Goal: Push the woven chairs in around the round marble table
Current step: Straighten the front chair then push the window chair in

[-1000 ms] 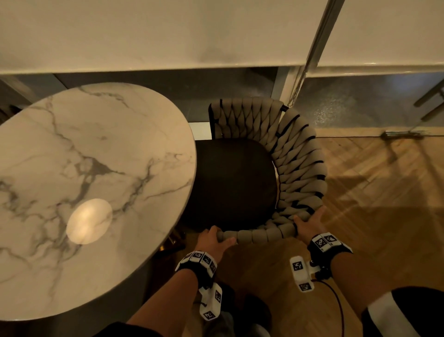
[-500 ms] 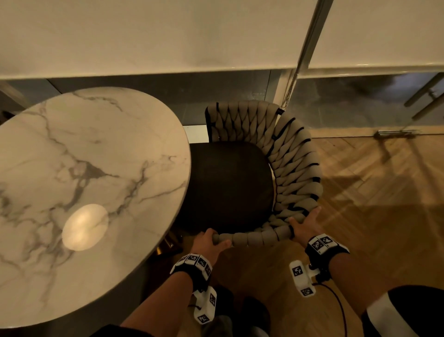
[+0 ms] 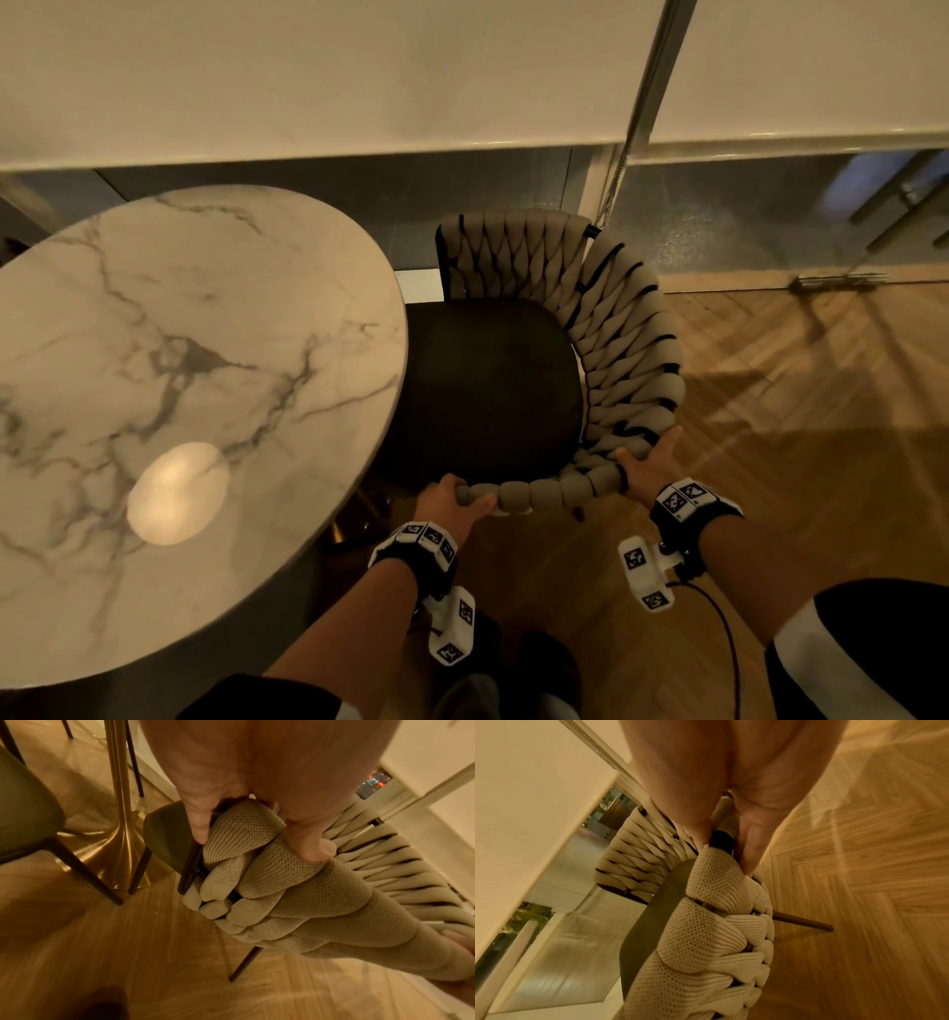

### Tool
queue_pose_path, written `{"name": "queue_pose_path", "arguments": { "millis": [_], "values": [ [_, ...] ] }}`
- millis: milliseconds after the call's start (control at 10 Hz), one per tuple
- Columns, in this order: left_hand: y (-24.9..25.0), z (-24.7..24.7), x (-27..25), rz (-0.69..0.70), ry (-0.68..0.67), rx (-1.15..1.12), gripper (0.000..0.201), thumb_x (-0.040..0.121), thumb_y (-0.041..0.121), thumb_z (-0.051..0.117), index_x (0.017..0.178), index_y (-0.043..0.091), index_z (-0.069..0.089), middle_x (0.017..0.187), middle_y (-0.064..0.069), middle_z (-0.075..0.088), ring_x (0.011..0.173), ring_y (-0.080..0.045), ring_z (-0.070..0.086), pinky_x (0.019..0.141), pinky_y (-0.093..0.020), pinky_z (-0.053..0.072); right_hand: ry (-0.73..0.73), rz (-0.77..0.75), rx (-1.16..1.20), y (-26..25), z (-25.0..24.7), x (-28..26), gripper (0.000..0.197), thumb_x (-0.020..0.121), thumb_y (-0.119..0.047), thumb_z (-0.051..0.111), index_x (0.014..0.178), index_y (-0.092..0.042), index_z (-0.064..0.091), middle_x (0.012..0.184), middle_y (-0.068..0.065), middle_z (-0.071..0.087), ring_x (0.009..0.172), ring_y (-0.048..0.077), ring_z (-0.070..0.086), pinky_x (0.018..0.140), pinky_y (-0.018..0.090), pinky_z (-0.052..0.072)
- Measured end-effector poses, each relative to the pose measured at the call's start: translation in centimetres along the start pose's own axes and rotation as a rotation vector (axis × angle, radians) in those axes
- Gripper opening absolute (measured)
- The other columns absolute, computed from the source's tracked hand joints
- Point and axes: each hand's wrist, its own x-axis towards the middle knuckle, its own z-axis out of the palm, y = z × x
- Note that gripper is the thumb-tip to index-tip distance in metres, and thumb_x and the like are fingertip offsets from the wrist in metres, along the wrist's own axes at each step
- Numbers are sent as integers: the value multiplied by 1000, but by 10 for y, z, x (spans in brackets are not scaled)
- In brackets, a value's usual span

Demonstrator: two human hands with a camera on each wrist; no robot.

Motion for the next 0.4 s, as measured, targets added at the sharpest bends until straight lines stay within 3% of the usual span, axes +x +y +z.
{"name": "queue_pose_path", "arguments": {
  "millis": [100, 200, 300, 400],
  "values": [
    [-1, -8, -7, 11, -31, 62, 62, 80, 59, 65, 128, 23, 52, 120, -2, 58, 106, -21, 59, 88, -35, 53, -26, 30, 50, 3, -4, 1, 103, 91, -20, 63, 148, -30, -21, 145, 23, 40, 118, 47, 50, 90, 59, 50],
    [1, -16, -14, 12, -29, 55, 56, 83, 54, 64, 128, 24, 54, 112, 1, 58, 99, -18, 59, 83, -32, 52, -77, 34, 96, 9, -6, 3, 99, 91, -19, 62, 148, -33, -18, 135, 19, 45, 114, 43, 51, 90, 57, 49],
    [6, -27, -29, 24, 6, 69, 48, 88, 45, 60, 131, 24, 54, 116, -2, 61, 97, -18, 60, 80, -30, 52, -95, 16, 92, 35, -5, 40, 84, 78, -39, 67, 144, -38, 15, 125, 16, 55, 102, 40, 61, 85, 61, 53],
    [1, -31, -40, 41, 25, 58, 43, 90, 41, 58, 130, 24, 54, 121, -5, 62, 98, -20, 61, 82, -31, 53, -123, 1, 49, 50, -3, 49, 63, 80, -41, 60, 135, -17, 40, 116, 21, 62, 93, 36, 66, 81, 61, 56]
  ]
}}
